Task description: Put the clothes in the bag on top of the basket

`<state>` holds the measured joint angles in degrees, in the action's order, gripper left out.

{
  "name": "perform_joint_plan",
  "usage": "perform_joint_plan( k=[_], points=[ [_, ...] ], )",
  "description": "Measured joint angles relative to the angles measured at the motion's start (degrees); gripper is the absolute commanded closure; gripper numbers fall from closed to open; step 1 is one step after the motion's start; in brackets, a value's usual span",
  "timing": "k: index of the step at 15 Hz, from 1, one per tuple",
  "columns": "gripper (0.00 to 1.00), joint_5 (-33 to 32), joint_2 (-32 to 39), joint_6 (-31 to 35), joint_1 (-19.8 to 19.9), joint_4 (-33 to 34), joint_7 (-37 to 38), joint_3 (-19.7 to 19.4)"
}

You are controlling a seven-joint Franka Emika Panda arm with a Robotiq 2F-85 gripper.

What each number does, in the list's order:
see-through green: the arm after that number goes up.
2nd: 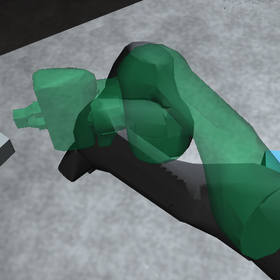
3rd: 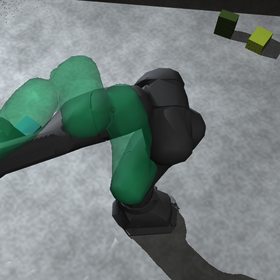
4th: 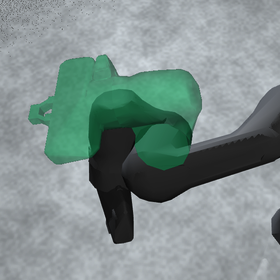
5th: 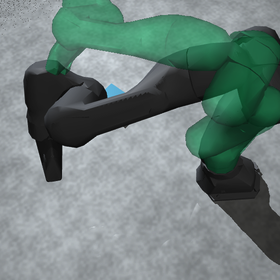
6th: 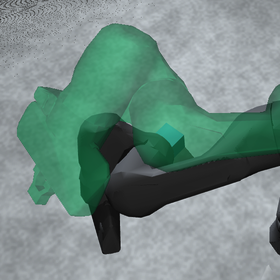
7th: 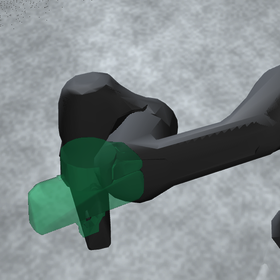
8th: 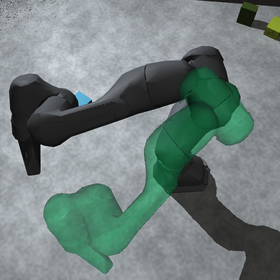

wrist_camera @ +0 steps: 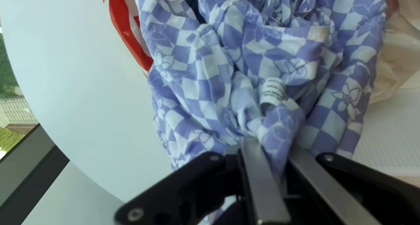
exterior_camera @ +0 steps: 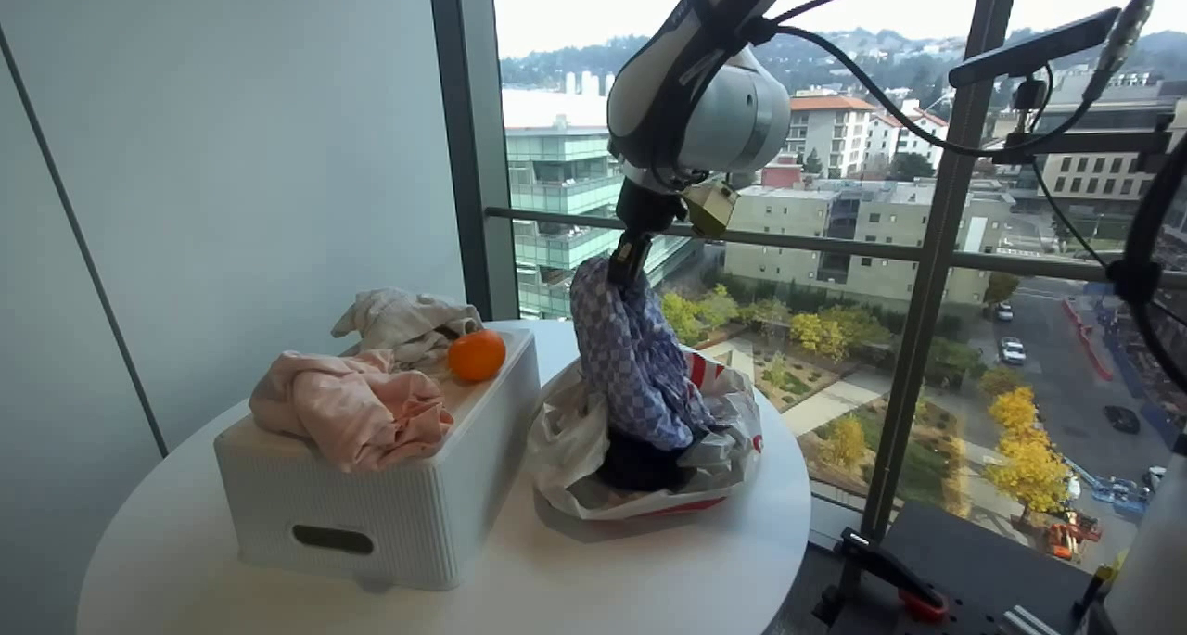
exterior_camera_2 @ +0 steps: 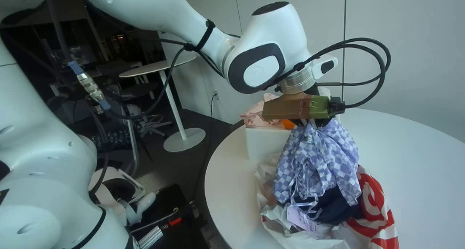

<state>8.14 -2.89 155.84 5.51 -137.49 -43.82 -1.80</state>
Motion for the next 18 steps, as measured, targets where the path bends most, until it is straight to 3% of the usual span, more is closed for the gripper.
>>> perform_joint_plan(
  k=[7,9,14,18],
  points=[
    [0.95,-20.53,-8.31,6.53,-6.27,-0.12,20.69,6.61],
    [0.95,-27.0,-9.28,9.41,-6.08,0.36,26.04,10.01],
    [0.95,-47.05,-9.17,16.18,0.03,5.05,41.39,18.42],
    [0.94,-60.89,-5.65,19.16,7.33,9.8,51.05,21.79]
  ],
)
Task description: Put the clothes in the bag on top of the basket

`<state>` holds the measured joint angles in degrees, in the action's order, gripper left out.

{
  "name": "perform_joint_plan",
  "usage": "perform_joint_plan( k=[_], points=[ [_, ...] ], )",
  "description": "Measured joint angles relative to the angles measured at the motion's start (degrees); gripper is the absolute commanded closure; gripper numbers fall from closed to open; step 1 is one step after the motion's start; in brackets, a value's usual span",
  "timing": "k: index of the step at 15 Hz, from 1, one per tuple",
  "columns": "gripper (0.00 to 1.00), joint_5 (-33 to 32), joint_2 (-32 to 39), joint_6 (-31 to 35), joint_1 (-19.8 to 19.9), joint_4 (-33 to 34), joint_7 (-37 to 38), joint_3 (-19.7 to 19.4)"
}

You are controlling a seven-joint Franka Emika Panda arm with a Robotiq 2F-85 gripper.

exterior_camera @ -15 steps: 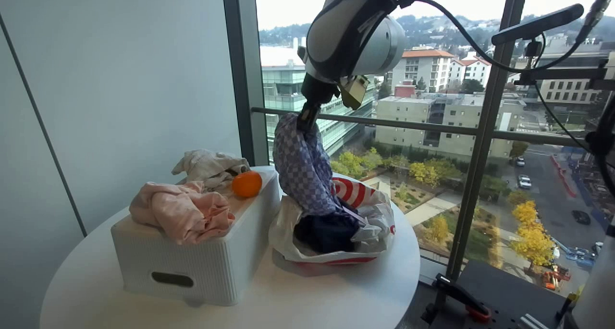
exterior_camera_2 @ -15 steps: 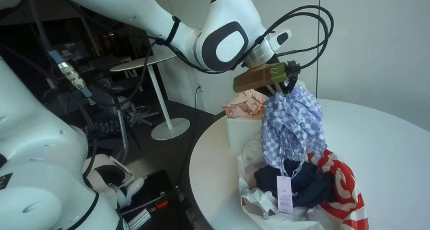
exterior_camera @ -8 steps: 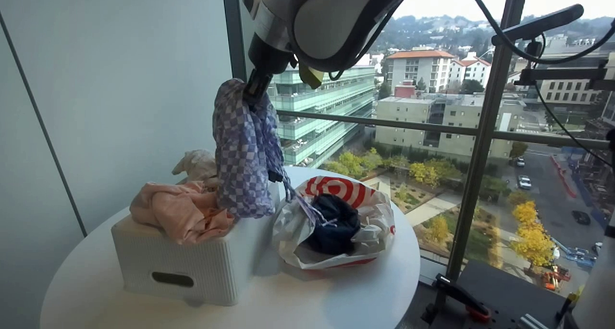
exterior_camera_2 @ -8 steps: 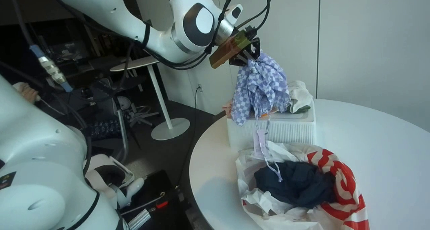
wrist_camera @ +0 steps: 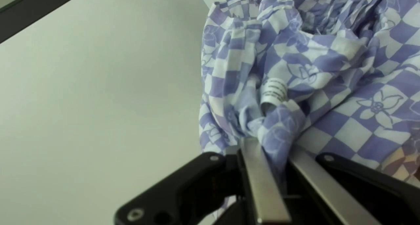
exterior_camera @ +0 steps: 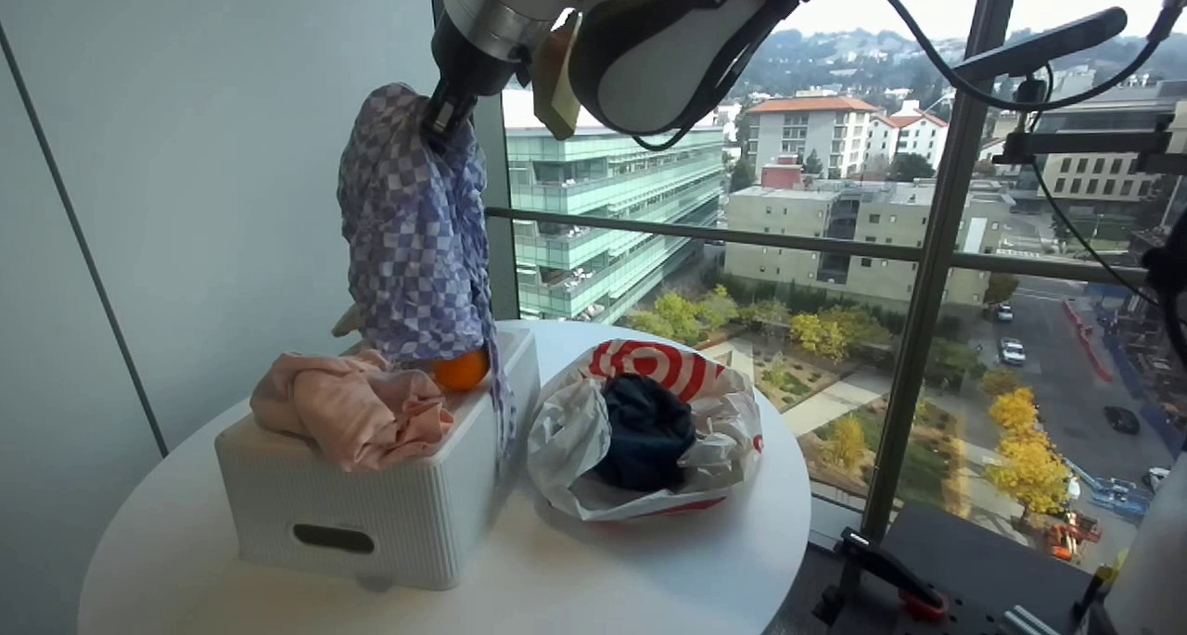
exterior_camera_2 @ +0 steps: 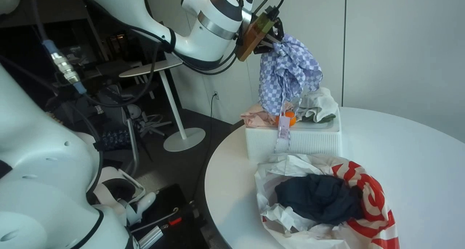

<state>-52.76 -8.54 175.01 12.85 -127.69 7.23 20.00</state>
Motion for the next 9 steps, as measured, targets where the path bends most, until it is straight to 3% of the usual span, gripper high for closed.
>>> perform_joint_plan(
  k=[2,5,7,8,9],
  points=[
    [0.94,-4.68,3.74,0.86,2.2,2.09,3.41,0.22],
    [0.96,-6.23,10.42,2.74,2.76,3.37,4.61,0.21],
    [0.91,-7.38,14.63,5.0,2.53,4.11,5.15,0.21],
    [0.66,-7.5,16.39,5.69,2.36,4.59,5.25,0.21],
    [0.65,-7.5,17.8,6.05,2.21,5.06,5.3,0.21]
  ],
)
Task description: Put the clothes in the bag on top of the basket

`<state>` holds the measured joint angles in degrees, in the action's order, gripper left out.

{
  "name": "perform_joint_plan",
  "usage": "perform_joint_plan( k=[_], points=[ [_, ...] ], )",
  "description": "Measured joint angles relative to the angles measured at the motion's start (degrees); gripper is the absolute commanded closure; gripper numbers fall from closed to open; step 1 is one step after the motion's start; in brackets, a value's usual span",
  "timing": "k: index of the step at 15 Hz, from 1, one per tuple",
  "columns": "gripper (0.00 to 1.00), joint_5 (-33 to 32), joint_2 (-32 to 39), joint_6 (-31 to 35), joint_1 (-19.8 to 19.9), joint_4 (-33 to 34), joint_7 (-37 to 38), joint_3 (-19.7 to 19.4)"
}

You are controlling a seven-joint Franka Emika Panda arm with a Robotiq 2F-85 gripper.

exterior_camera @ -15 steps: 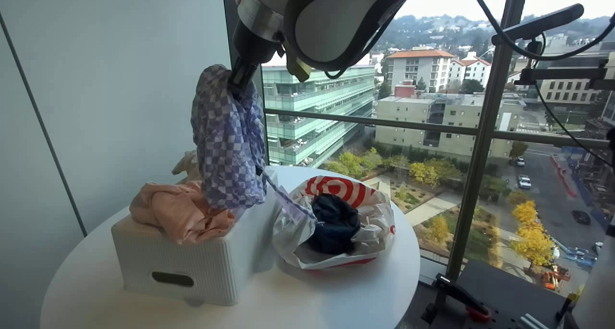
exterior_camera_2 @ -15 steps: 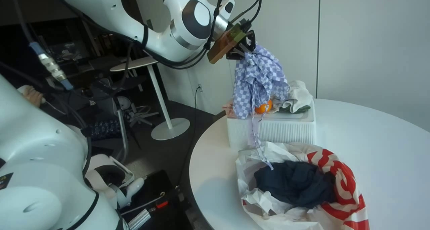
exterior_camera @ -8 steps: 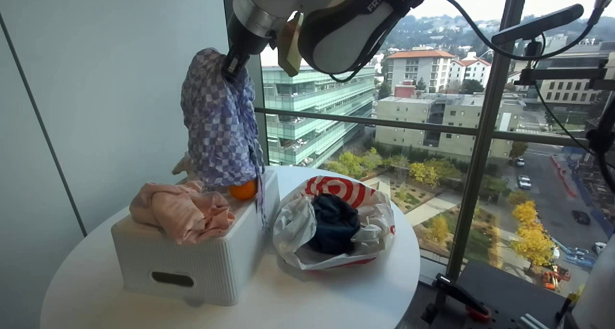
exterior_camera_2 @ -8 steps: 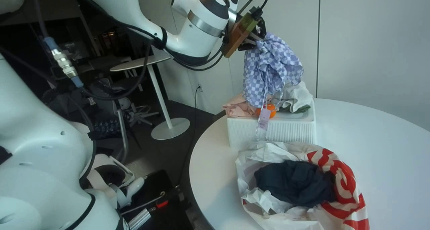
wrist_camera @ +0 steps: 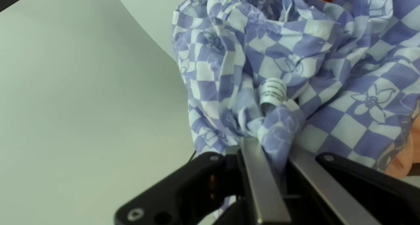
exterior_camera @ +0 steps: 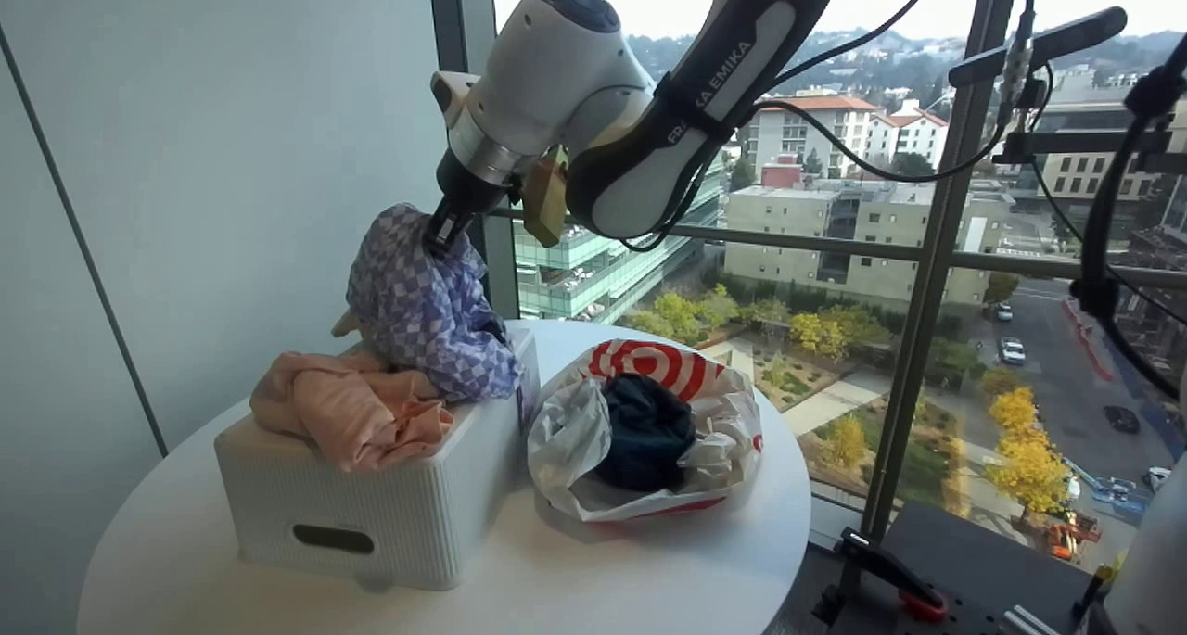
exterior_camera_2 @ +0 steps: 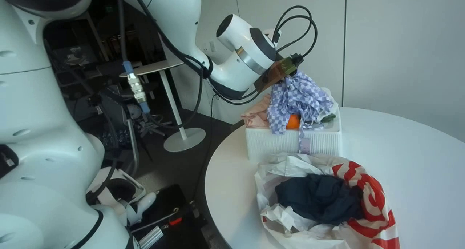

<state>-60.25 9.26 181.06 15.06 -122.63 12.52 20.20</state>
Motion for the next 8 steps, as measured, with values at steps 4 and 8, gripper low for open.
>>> perform_joint_plan(
  k=[4,8],
  points=[
    [0.35,3.2,2.85,1.15,-1.16,1.09,-0.81,-1.04],
    [0.07,11.45,2.93,1.98,-2.77,-0.25,-3.15,-0.56]
  ],
)
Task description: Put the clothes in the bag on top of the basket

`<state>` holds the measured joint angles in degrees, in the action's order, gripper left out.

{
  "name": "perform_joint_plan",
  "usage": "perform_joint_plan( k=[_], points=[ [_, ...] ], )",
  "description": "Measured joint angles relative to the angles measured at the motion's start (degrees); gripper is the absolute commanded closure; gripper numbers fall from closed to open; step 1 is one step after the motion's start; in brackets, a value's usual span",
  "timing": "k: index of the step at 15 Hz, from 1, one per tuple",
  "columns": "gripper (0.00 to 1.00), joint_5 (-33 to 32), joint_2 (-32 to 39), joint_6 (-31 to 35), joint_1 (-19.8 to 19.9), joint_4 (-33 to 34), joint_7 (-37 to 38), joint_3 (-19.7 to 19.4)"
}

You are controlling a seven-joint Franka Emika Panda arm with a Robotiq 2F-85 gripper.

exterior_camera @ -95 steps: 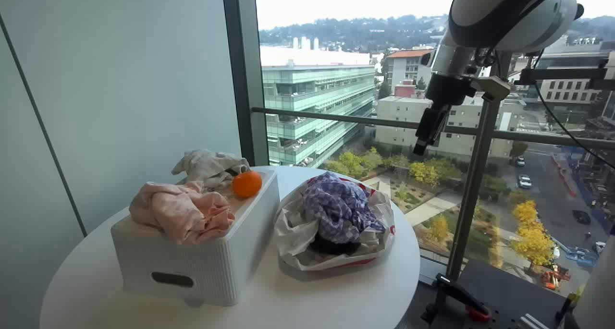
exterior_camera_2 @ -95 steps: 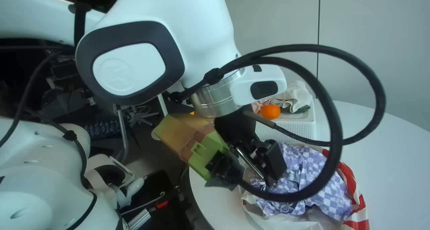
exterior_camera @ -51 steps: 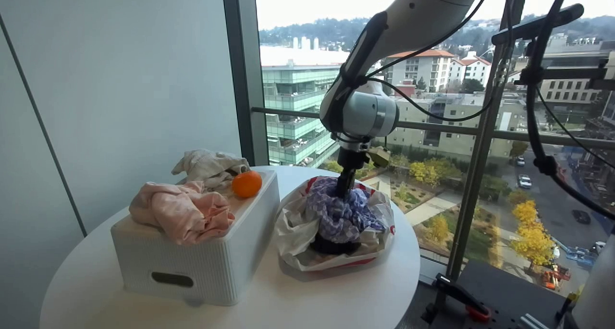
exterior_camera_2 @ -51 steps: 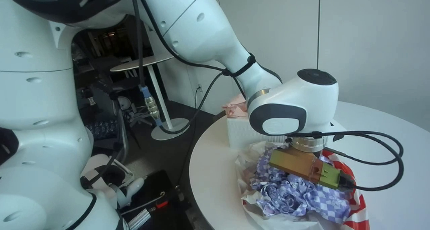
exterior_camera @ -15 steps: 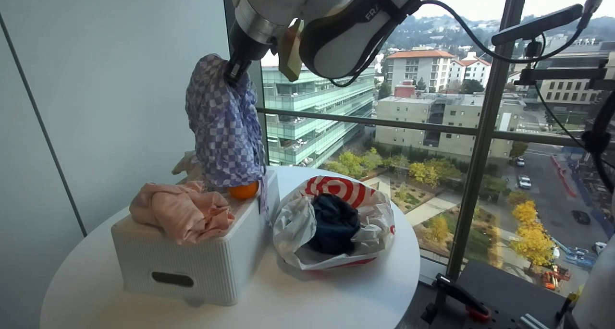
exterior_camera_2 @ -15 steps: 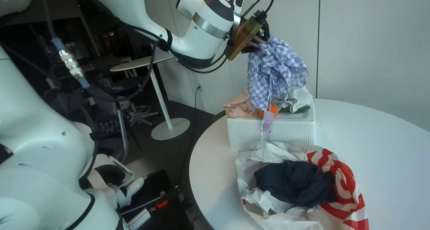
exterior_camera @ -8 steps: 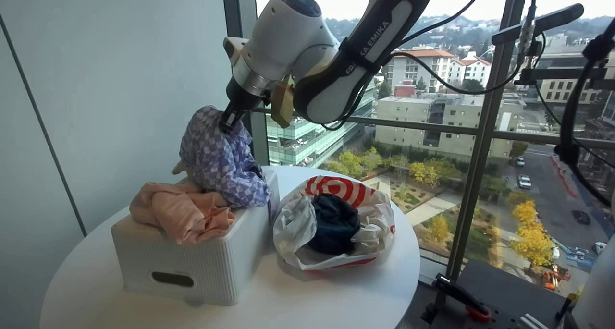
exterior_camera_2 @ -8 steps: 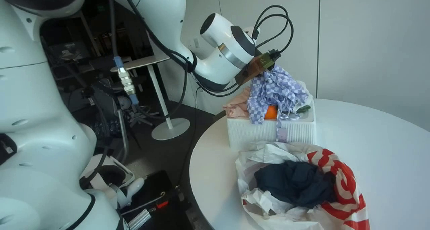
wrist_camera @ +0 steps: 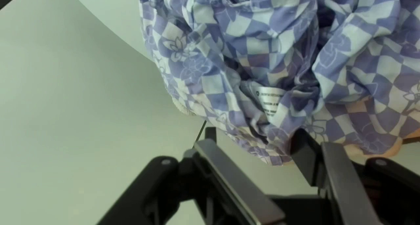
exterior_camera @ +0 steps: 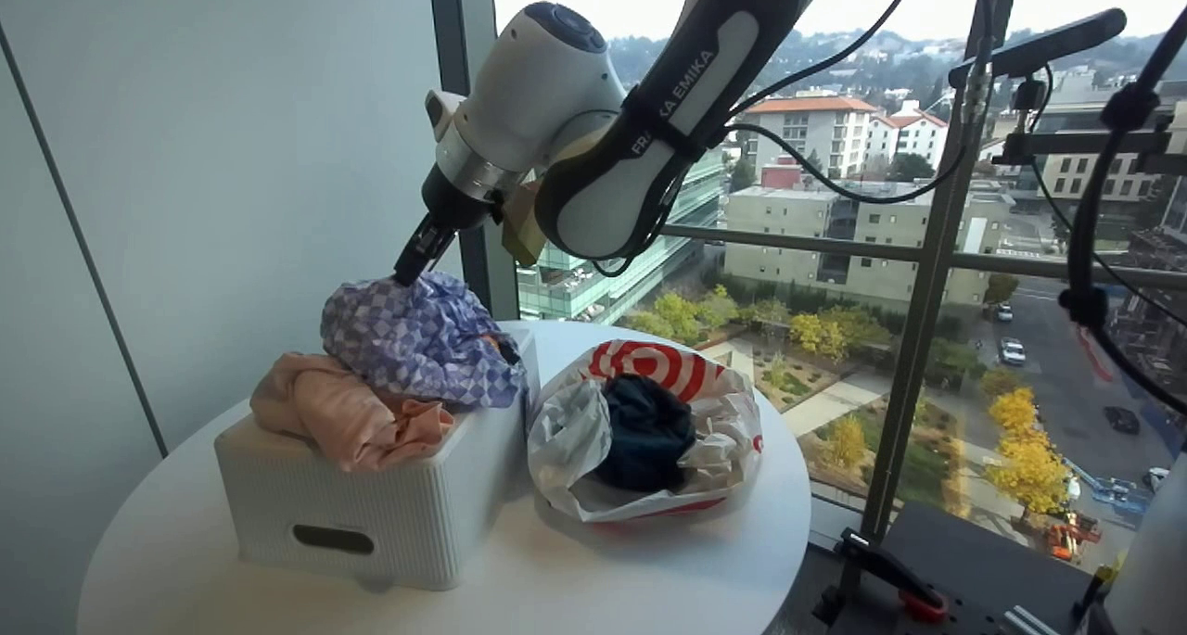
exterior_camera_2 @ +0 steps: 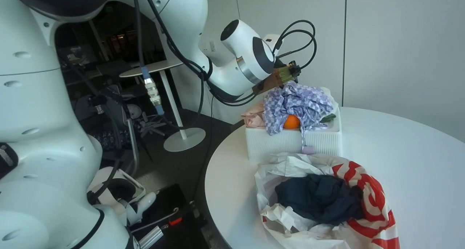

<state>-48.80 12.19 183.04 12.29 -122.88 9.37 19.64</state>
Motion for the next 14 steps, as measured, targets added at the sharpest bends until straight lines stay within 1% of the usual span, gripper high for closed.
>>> perform_joint_plan(
  k=[1,3,4,5,6,8,9,12,14],
  points=[
    [0.0,1.49,-0.32,-0.66,0.58,-0.69,-0.01,1.27],
    [0.0,4.26,-1.73,-2.89,1.67,-2.45,-0.01,3.2],
    [0.0,5.34,-3.04,-4.08,2.11,-3.56,-0.01,3.56],
    [0.0,7.81,-4.97,-4.83,1.26,-5.13,-0.71,2.0],
    [0.0,10.79,-7.25,-5.62,-0.42,-7.04,-2.15,-0.97],
    [0.0,14.11,-11.82,-7.78,-0.4,-11.35,-3.37,-4.38],
    [0.0,17.36,-13.75,-8.42,-0.24,-13.94,-5.68,-5.83],
    [0.0,31.67,-17.2,-13.73,0.23,-21.52,-17.34,-9.1],
    [0.0,40.74,-17.37,-17.92,0.01,-24.13,-26.74,-12.15]
  ],
)
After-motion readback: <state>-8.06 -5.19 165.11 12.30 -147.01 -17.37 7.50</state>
